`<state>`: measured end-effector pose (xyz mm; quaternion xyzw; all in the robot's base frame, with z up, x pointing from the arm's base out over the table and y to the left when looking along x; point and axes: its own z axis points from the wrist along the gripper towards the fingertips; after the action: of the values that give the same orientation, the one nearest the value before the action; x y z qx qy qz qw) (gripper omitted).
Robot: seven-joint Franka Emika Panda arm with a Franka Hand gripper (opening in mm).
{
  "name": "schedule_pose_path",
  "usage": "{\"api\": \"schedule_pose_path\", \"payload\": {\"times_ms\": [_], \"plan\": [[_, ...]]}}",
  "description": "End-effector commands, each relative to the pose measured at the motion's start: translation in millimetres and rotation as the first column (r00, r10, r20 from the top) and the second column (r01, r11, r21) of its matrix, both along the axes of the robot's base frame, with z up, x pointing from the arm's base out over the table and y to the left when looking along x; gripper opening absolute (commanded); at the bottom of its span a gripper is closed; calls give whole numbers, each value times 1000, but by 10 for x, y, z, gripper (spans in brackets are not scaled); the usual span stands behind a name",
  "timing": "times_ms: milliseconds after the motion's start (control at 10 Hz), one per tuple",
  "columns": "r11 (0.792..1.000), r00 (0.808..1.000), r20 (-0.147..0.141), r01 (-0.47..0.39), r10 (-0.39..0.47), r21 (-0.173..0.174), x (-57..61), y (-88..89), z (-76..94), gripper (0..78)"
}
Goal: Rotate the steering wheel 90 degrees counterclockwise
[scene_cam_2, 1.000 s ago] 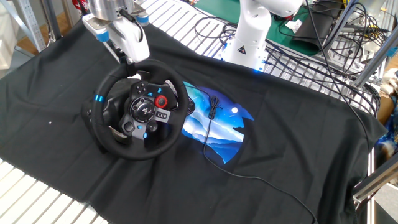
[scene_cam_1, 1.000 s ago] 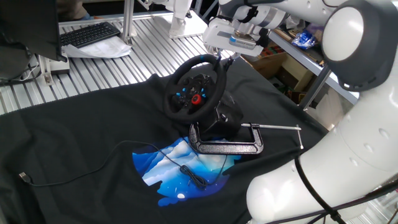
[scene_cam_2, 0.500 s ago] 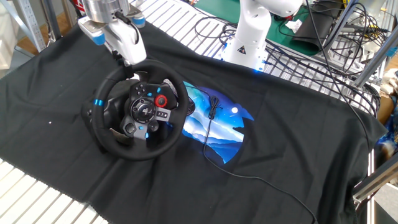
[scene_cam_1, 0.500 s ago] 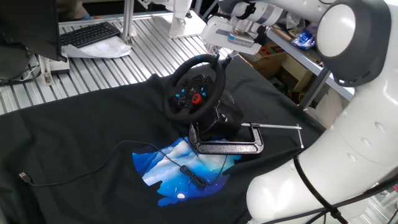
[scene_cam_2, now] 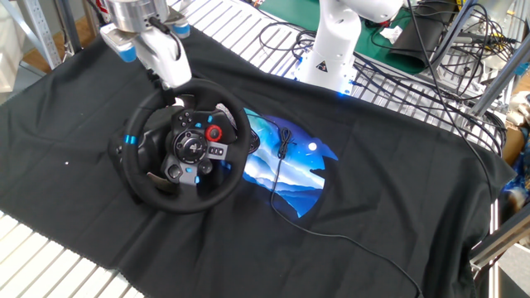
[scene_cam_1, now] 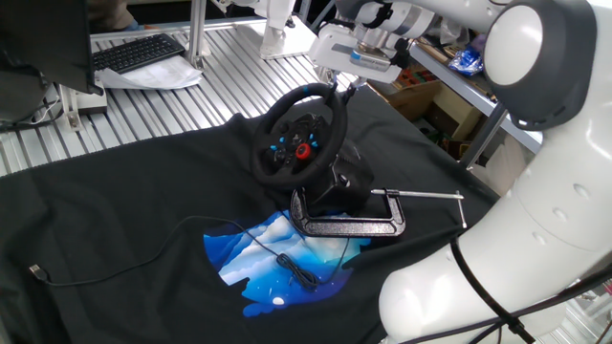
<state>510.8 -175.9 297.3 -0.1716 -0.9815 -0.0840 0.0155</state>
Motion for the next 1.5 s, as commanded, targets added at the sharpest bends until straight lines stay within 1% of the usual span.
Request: {"api": "schedule_pose_path", "payload": {"times_ms": [100, 700, 1500], "plan": [[1000, 1000, -11, -3, 3, 8, -1, 31, -50, 11], [1000, 1000, -19, -1, 1, 19, 26, 27, -62, 11], [1000, 999, -21, 25, -25, 10, 24, 28, -61, 11]]}}
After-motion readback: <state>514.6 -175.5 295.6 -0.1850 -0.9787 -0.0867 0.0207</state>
